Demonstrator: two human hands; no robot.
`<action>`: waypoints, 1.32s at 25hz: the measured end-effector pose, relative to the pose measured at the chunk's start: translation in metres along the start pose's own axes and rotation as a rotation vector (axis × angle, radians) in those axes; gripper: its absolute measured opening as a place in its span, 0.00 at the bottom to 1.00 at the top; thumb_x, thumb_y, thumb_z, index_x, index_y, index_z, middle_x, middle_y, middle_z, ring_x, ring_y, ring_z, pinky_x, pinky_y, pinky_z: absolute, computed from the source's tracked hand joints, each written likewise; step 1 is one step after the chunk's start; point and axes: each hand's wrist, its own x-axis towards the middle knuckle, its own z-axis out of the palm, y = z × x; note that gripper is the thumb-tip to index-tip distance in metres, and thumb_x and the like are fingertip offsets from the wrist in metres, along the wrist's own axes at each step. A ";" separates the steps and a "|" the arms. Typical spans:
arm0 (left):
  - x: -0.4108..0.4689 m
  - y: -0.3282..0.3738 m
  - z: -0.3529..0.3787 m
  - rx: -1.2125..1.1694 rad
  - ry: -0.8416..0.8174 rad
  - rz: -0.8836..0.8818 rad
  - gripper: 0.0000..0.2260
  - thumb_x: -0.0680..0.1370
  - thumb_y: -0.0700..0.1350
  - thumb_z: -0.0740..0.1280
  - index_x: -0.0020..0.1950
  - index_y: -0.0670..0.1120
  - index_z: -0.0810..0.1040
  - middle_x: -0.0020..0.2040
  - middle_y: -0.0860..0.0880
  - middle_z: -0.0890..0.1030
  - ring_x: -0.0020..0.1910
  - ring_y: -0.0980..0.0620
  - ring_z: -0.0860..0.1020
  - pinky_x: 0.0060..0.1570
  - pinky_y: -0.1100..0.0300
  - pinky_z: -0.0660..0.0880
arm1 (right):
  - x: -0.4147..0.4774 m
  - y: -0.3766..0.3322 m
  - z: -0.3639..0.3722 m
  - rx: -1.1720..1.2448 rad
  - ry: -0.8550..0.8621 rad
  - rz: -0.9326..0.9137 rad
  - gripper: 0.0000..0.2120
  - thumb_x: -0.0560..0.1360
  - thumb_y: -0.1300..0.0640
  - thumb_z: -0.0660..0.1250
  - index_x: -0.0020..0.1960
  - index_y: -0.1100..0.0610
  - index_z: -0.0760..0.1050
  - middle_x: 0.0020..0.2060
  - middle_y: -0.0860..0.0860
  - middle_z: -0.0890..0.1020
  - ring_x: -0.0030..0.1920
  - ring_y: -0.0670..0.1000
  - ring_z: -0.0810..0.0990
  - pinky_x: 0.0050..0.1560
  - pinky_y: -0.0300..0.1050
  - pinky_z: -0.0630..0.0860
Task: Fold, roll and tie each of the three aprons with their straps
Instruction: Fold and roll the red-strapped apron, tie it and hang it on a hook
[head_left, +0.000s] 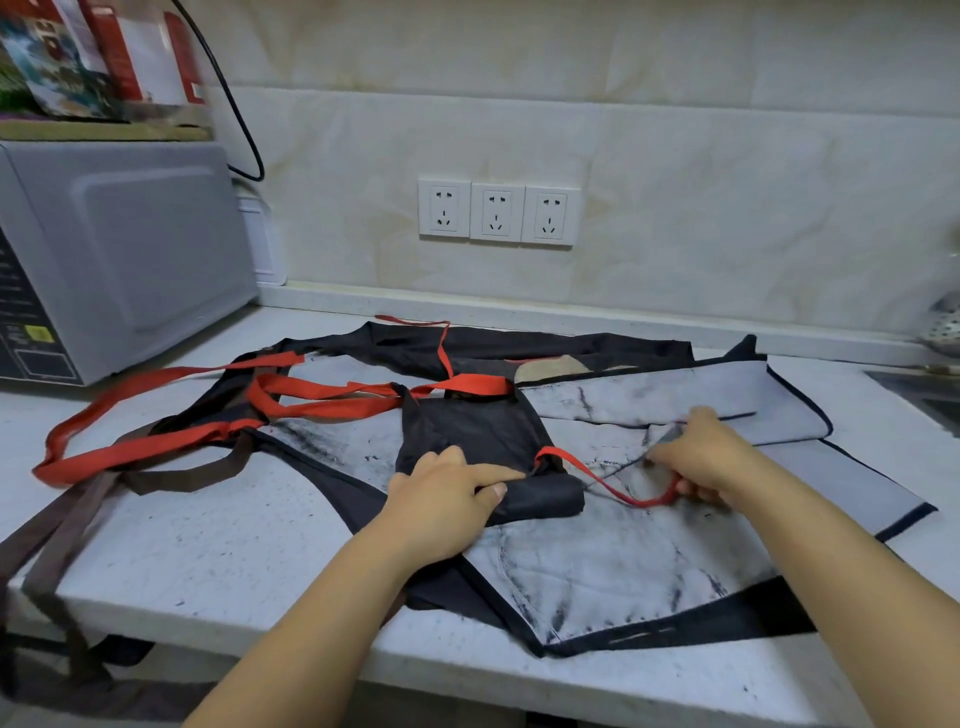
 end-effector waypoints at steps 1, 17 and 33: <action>0.000 -0.001 0.000 -0.005 -0.001 -0.001 0.15 0.83 0.56 0.53 0.67 0.71 0.68 0.43 0.57 0.64 0.60 0.51 0.65 0.63 0.49 0.62 | -0.004 -0.002 0.002 -0.082 0.110 -0.050 0.29 0.75 0.59 0.66 0.72 0.57 0.59 0.56 0.63 0.73 0.43 0.59 0.78 0.40 0.47 0.72; 0.036 -0.010 -0.028 0.074 0.432 -0.064 0.11 0.80 0.44 0.60 0.58 0.44 0.79 0.58 0.46 0.80 0.59 0.46 0.75 0.53 0.57 0.70 | -0.062 -0.033 0.121 -0.515 0.196 -0.952 0.22 0.80 0.47 0.47 0.47 0.48 0.80 0.41 0.47 0.81 0.41 0.52 0.80 0.45 0.49 0.75; 0.034 -0.024 -0.046 -0.509 0.281 -0.172 0.09 0.79 0.48 0.68 0.45 0.46 0.86 0.43 0.51 0.86 0.39 0.57 0.79 0.47 0.62 0.75 | -0.065 -0.029 0.109 -0.293 0.057 -0.931 0.11 0.79 0.44 0.52 0.51 0.49 0.67 0.47 0.44 0.74 0.50 0.48 0.71 0.54 0.43 0.63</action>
